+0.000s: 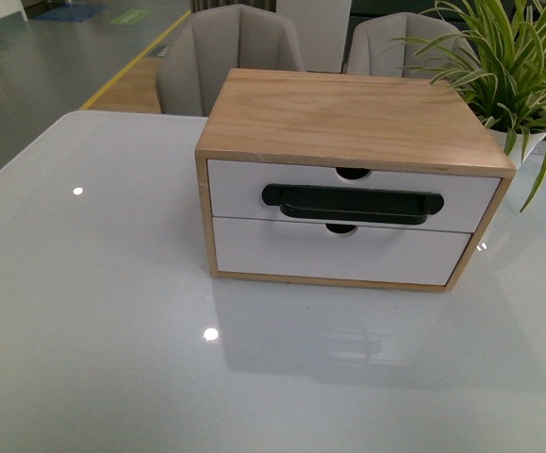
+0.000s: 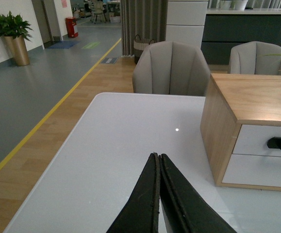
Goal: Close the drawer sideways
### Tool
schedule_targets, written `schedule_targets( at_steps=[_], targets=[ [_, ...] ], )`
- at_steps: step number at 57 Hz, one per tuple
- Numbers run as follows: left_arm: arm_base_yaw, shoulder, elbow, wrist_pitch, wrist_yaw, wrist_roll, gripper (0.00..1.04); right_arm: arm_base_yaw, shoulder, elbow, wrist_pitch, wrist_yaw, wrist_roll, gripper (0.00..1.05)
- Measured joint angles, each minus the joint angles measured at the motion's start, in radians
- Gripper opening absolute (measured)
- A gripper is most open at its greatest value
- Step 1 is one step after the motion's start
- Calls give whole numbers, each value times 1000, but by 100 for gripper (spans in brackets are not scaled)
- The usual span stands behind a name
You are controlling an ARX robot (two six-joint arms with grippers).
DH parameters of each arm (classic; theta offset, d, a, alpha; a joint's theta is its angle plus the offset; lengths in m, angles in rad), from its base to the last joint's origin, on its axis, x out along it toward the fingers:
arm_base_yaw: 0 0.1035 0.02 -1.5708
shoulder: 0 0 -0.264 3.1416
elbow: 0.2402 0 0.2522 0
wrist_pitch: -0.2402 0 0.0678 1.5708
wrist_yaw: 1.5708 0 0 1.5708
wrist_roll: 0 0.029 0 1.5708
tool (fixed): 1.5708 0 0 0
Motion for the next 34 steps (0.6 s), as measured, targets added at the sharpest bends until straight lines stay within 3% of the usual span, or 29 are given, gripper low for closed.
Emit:
schedule_targets(
  at_steps=[14,19,31,34],
  targets=[
    [0,-92,0,-90,0,0,2,0,-61,0,-62,0,0,2],
    [0,-122,0,-120,0,0,2,0,-189,0,-219,0,0,2],
    [0,-178,0,-179,0,0,2,0,-229,0,-236,1,0,2],
    [0,-269,0,-299,1,0,2,0,-231,0,-236,0,0,2]
  ],
)
